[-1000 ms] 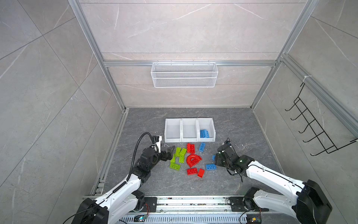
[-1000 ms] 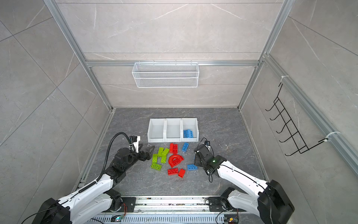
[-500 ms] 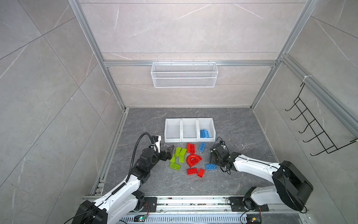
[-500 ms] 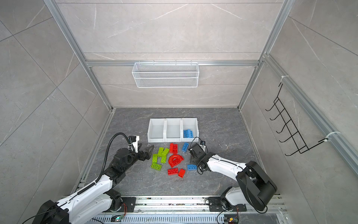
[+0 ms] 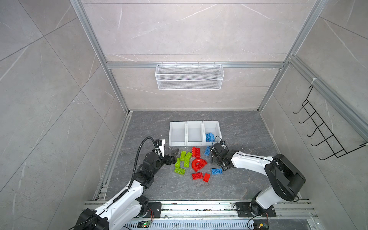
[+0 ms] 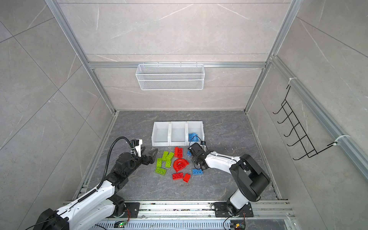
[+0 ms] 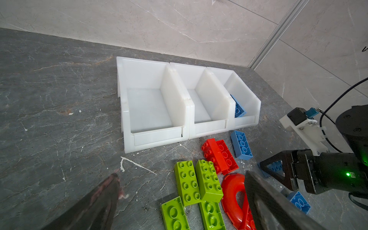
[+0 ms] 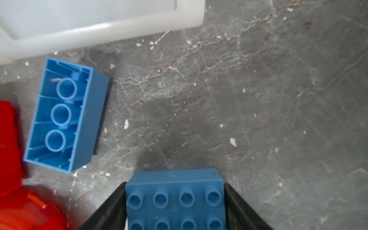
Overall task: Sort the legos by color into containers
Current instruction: 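Close the right gripper on the blue 2x4 brick and lift it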
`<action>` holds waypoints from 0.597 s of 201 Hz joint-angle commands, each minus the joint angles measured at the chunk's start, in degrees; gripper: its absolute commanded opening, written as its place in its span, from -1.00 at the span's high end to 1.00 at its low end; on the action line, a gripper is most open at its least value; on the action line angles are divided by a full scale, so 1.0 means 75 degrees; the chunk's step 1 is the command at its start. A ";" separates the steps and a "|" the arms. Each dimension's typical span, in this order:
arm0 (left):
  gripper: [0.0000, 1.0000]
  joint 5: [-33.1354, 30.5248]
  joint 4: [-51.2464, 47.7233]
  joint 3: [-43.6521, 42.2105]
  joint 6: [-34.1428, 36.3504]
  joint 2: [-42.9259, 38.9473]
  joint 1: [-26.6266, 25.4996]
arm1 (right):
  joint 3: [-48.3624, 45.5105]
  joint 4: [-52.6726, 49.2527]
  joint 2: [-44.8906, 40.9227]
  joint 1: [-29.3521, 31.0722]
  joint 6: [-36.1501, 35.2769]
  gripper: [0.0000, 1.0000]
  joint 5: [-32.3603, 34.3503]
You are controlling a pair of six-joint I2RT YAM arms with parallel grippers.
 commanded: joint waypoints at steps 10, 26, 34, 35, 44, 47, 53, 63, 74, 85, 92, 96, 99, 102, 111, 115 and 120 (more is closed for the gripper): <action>-0.99 -0.0062 0.0219 0.0047 0.0094 0.0078 -0.0012 | 0.0291 -0.0407 0.0241 0.0052 -0.0298 -0.52 0.0005; -0.99 -0.0054 0.0226 0.0046 0.0090 0.0084 -0.0004 | 0.0298 -0.0400 0.0263 0.0054 -0.0316 -0.55 0.0037; -0.99 -0.0064 0.0214 0.0048 0.0094 0.0079 -0.0010 | 0.0308 -0.0392 0.0276 0.0052 -0.0325 -0.56 0.0062; -0.99 -0.0064 0.0208 0.0056 0.0094 0.0081 -0.0012 | 0.0309 -0.0400 0.0282 0.0052 -0.0321 -0.56 0.0063; -0.99 -0.0081 0.0193 0.0059 0.0094 0.0084 -0.0010 | 0.0367 -0.0424 0.0342 0.0052 -0.0336 -0.56 0.0091; -0.99 -0.0079 0.0191 0.0055 0.0094 0.0084 -0.0006 | 0.0384 -0.0442 0.0372 0.0052 -0.0353 -0.56 0.0106; -0.99 -0.0096 0.0191 0.0054 0.0102 0.0084 -0.0010 | 0.0429 -0.0483 0.0428 0.0053 -0.0382 -0.56 0.0142; -0.99 -0.0091 0.0181 0.0060 0.0099 0.0073 -0.0008 | 0.0510 -0.0531 0.0528 0.0052 -0.0426 -0.55 0.0189; -0.99 -0.0050 0.0122 0.0081 0.0151 0.0050 -0.0014 | 0.0536 -0.0490 0.0618 0.0052 -0.0474 -0.54 0.0210; -0.99 -0.0024 0.0075 0.0120 0.0170 0.0005 -0.0007 | 0.0561 -0.0452 0.0703 0.0052 -0.0512 -0.50 0.0216; -0.99 -0.0022 0.0051 0.0120 0.0186 -0.0030 -0.0012 | 0.0576 -0.0459 0.0759 0.0052 -0.0522 -0.49 0.0248; -0.99 -0.0019 0.0040 0.0111 0.0205 -0.0052 -0.0012 | 0.0589 -0.0455 0.0788 0.0052 -0.0528 -0.48 0.0251; -0.99 -0.0020 0.0039 0.0110 0.0218 -0.0072 -0.0010 | 0.0599 -0.0463 0.0808 0.0052 -0.0547 -0.47 0.0258; -0.99 -0.0020 0.0049 0.0095 0.0216 -0.0079 -0.0013 | 0.0610 -0.0463 0.0824 0.0052 -0.0559 -0.46 0.0275; -0.99 -0.0041 0.0040 0.0089 0.0223 -0.0118 -0.0006 | 0.0635 -0.0473 0.0858 0.0052 -0.0573 -0.43 0.0284; -0.99 -0.0047 0.0030 0.0084 0.0223 -0.0132 -0.0011 | 0.0658 -0.0468 0.0874 0.0052 -0.0585 -0.41 0.0275; -0.99 -0.0056 0.0027 0.0092 0.0234 -0.0142 -0.0007 | 0.0666 -0.0469 0.0880 0.0052 -0.0609 -0.39 0.0274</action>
